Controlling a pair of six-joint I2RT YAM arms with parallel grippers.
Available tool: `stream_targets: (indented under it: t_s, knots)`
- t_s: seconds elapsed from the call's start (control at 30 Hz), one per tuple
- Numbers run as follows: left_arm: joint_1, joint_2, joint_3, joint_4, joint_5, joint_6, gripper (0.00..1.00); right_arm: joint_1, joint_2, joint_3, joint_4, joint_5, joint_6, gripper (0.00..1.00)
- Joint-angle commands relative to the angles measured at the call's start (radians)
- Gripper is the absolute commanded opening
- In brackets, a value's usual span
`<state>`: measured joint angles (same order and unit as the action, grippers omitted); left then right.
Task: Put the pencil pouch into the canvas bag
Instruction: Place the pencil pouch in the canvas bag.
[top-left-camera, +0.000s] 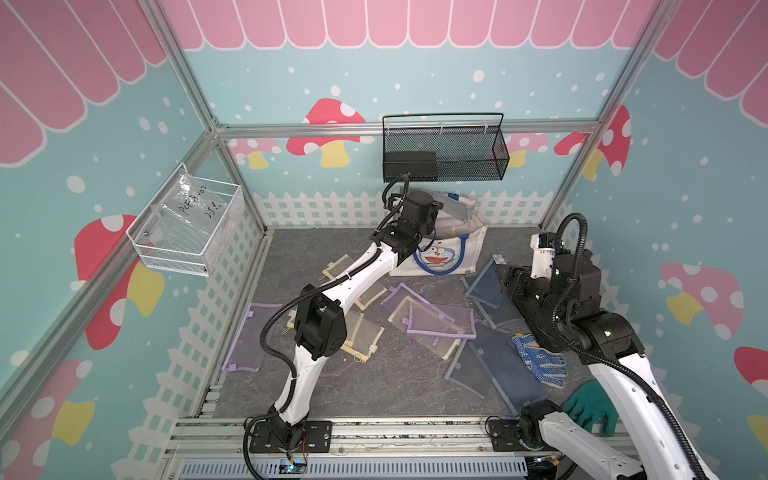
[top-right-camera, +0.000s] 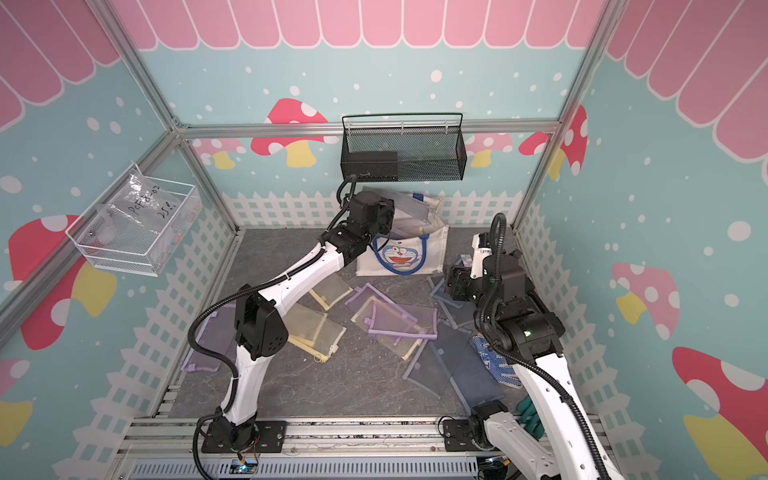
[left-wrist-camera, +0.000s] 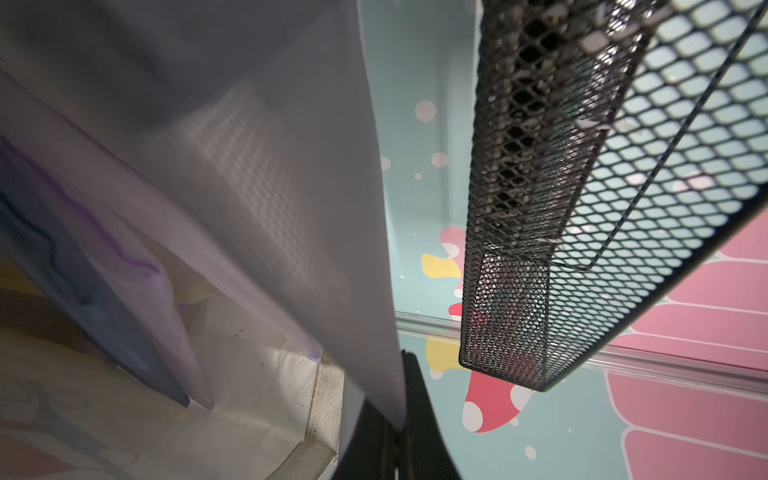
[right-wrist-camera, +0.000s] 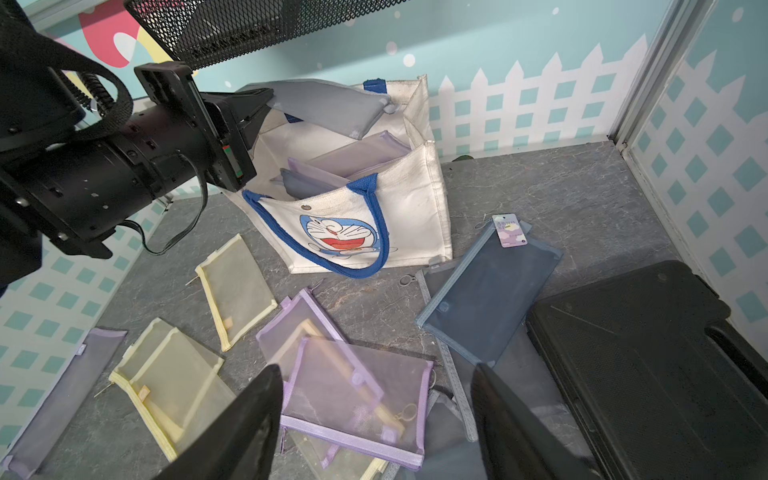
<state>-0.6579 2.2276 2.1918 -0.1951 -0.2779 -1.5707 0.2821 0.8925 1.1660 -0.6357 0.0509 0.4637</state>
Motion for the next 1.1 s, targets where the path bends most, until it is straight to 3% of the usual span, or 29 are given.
stream_targets:
  t_s: [0.0,0.2,0.33,0.5,0.67,0.9,1.0,1.07]
  knots:
    - [-0.019,0.018,0.037,-0.061,-0.036,-0.035,0.00,-0.002,-0.012,0.002,0.013,-0.001,-0.016,0.73]
    - [-0.048,0.026,0.031,-0.104,-0.035,-0.036,0.03,-0.005,-0.028,-0.013,0.020,0.014,-0.010,0.73]
    - [-0.050,0.022,0.042,-0.124,-0.035,0.006,0.24,-0.006,-0.034,-0.018,0.028,0.016,-0.005,0.73]
    - [-0.046,0.021,0.113,-0.186,-0.070,0.083,0.44,-0.008,-0.047,-0.041,0.038,0.024,0.004,0.73]
    - [-0.029,0.007,0.178,-0.251,-0.025,0.163,0.43,-0.008,-0.040,-0.049,0.062,0.023,0.006,0.73]
    - [-0.026,-0.137,0.034,-0.260,0.160,0.357,0.39,-0.011,-0.013,-0.080,0.090,-0.016,-0.009,0.73]
    - [-0.040,-0.248,-0.123,-0.259,0.265,0.445,0.40,-0.012,0.012,-0.121,0.097,-0.054,-0.015,0.74]
    - [-0.050,-0.340,-0.255,-0.259,0.312,0.501,0.46,-0.014,0.038,-0.147,0.099,-0.093,-0.018,0.74]
